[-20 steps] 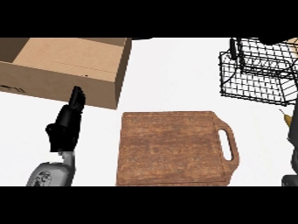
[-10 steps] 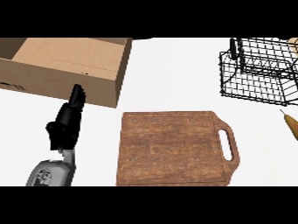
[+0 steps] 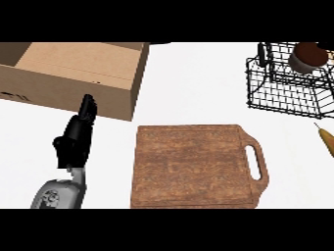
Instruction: Pick the cupcake from the cutting board and place it in the tiered basket
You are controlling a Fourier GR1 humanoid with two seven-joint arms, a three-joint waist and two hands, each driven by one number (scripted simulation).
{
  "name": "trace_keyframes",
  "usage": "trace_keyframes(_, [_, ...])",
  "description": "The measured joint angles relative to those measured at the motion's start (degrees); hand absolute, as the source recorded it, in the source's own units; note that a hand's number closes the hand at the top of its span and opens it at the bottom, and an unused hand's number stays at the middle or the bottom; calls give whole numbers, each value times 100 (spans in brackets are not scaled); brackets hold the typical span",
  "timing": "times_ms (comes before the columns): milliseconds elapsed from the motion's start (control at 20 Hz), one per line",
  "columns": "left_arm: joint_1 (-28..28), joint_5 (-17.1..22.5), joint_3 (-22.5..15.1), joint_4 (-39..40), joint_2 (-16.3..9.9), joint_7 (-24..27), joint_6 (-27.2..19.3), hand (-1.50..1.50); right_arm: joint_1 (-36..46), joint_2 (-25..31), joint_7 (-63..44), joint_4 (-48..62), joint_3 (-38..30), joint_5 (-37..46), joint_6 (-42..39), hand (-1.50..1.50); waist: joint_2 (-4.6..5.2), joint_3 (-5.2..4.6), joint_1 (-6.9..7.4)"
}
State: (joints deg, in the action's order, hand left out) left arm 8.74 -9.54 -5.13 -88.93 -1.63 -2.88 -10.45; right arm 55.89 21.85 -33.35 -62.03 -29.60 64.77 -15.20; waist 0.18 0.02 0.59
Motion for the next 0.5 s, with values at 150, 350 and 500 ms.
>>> trace_keyframes(150, [57,35,59,-23,-31,-76,24,0,7,-22,63,-62,-248,-303,333,-150,-7,0,-18])
trace_keyframes(350, [-50,16,25,-145,-45,-135,39,0,-98,26,5,-321,-635,-591,881,-150,-20,-1,-38])
trace_keyframes(500, [-53,43,88,-76,-63,-58,47,0,-304,186,-150,-655,-918,-793,983,-150,-30,-4,-88])
